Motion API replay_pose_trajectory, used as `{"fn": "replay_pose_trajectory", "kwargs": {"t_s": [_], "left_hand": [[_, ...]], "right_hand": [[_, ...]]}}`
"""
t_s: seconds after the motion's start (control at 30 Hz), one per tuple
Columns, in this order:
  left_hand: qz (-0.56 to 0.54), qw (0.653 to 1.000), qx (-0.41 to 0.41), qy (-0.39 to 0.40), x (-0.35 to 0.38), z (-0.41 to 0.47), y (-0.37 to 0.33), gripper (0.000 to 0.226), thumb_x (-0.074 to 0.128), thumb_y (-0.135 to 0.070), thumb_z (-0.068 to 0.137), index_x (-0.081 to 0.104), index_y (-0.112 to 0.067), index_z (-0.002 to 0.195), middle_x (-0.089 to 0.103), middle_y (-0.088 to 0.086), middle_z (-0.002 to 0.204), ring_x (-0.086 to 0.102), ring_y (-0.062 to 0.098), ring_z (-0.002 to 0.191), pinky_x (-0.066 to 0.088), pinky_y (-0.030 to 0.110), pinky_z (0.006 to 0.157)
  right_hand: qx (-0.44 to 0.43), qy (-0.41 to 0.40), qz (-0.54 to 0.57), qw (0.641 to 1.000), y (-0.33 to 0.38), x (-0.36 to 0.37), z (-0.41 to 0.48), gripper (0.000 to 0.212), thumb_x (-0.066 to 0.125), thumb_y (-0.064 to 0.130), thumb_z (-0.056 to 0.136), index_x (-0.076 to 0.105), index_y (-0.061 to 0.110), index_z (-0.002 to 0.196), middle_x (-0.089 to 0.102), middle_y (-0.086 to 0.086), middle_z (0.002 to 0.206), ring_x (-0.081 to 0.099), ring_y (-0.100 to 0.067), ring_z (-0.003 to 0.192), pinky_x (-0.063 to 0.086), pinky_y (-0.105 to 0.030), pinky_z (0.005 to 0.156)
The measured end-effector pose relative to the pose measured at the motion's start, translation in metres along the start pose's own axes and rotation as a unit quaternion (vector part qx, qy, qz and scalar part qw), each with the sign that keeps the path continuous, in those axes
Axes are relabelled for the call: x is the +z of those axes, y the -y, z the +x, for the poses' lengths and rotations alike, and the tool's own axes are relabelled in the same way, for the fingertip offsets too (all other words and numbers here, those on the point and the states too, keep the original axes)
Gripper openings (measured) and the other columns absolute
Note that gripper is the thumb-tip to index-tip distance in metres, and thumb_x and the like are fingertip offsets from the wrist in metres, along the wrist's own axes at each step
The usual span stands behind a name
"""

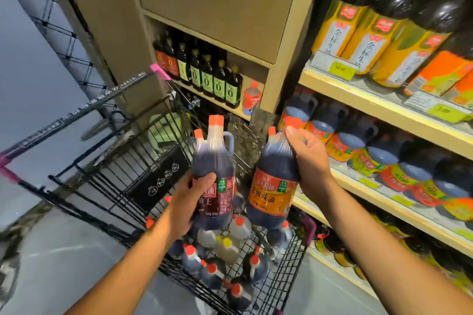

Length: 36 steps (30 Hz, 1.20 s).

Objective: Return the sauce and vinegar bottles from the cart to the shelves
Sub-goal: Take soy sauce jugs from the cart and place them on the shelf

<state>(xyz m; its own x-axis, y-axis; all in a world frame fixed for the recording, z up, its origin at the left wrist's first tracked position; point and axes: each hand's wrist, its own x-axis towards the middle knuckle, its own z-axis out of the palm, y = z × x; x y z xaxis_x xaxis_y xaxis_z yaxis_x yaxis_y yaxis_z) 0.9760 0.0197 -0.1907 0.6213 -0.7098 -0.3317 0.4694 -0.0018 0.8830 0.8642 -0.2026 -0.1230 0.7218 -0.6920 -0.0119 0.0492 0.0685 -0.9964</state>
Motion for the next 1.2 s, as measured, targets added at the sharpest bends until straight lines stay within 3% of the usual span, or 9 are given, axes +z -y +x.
{"fn": "replay_pose_trajectory", "kwargs": {"t_s": [0.07,0.13,0.23,0.3,0.47,0.67,0.77,1.03,1.2], "left_hand": [[0.009,1.0,0.006,0.016,0.018,-0.013,0.001,0.088,0.088,-0.054,0.06,0.057,-0.006,0.127,0.071,0.027,0.109,0.072,0.042,0.092,0.059,0.049,0.077],[0.01,0.999,0.011,0.035,0.036,-0.027,0.003,0.094,0.09,-0.055,0.057,0.056,-0.003,0.128,0.07,0.029,0.11,0.07,0.043,0.093,0.059,0.05,0.079],[0.001,0.997,0.03,0.068,0.064,-0.044,0.009,0.075,0.081,-0.044,0.068,0.058,-0.006,0.128,0.07,0.025,0.11,0.069,0.039,0.093,0.058,0.051,0.083],[0.0,0.996,0.032,0.088,0.083,-0.053,0.014,0.064,0.072,-0.039,0.071,0.059,-0.007,0.126,0.071,0.021,0.104,0.07,0.034,0.088,0.06,0.046,0.079],[0.024,0.99,0.014,0.136,0.121,-0.063,0.024,0.073,0.073,-0.039,0.074,0.053,-0.003,0.135,0.061,0.039,0.118,0.064,0.046,0.1,0.05,0.064,0.093],[0.042,0.978,-0.013,0.204,0.171,-0.062,0.036,0.057,0.071,-0.036,0.077,0.059,-0.009,0.125,0.073,0.016,0.097,0.073,0.027,0.08,0.061,0.039,0.067],[0.053,0.962,-0.032,0.266,0.194,-0.063,0.042,0.049,0.064,-0.028,0.082,0.057,-0.009,0.127,0.074,0.012,0.093,0.074,0.025,0.077,0.06,0.035,0.065],[0.109,0.921,-0.089,0.363,0.252,-0.083,0.062,0.069,0.077,-0.035,0.071,0.053,-0.015,0.133,0.076,0.013,0.103,0.075,0.029,0.085,0.06,0.036,0.066],[0.14,0.882,-0.108,0.437,0.302,-0.117,0.084,0.075,0.082,-0.042,0.065,0.054,-0.021,0.131,0.077,0.01,0.107,0.075,0.029,0.091,0.061,0.037,0.069]], "right_hand": [[-0.011,-0.018,0.002,1.0,0.009,-0.019,-0.021,0.046,0.062,0.039,0.098,0.052,-0.005,0.087,0.055,-0.019,0.085,0.052,-0.026,0.078,0.041,-0.041,0.073],[-0.016,-0.041,0.001,0.999,0.018,-0.039,-0.04,0.041,0.061,0.038,0.099,0.058,-0.002,0.088,0.063,-0.015,0.086,0.06,-0.024,0.078,0.048,-0.036,0.072],[-0.023,-0.078,-0.009,0.997,0.028,-0.071,-0.065,0.024,0.058,0.032,0.101,0.063,0.02,0.08,0.07,0.004,0.076,0.065,-0.009,0.07,0.051,-0.025,0.065],[-0.028,-0.096,-0.016,0.995,0.035,-0.092,-0.081,0.026,0.061,0.037,0.099,0.065,0.024,0.076,0.069,0.002,0.076,0.064,-0.013,0.073,0.05,-0.032,0.07],[-0.026,-0.175,-0.021,0.984,0.054,-0.135,-0.124,0.028,0.06,0.034,0.1,0.065,0.024,0.074,0.069,0.005,0.072,0.064,-0.009,0.069,0.049,-0.03,0.068],[-0.036,-0.265,-0.031,0.963,0.065,-0.184,-0.184,0.028,0.064,0.045,0.094,0.067,0.024,0.076,0.067,-0.005,0.078,0.062,-0.018,0.076,0.047,-0.038,0.076],[-0.038,-0.332,-0.038,0.942,0.07,-0.199,-0.221,0.028,0.065,0.044,0.094,0.067,0.021,0.08,0.066,-0.009,0.081,0.06,-0.02,0.079,0.046,-0.039,0.077],[-0.049,-0.48,-0.027,0.876,0.082,-0.227,-0.334,0.025,0.059,0.032,0.1,0.063,0.012,0.085,0.068,-0.001,0.074,0.064,-0.009,0.066,0.052,-0.024,0.061],[-0.052,-0.552,-0.021,0.832,0.087,-0.249,-0.413,0.025,0.061,0.034,0.099,0.065,0.012,0.088,0.07,-0.005,0.08,0.066,-0.014,0.07,0.054,-0.032,0.068]]}}
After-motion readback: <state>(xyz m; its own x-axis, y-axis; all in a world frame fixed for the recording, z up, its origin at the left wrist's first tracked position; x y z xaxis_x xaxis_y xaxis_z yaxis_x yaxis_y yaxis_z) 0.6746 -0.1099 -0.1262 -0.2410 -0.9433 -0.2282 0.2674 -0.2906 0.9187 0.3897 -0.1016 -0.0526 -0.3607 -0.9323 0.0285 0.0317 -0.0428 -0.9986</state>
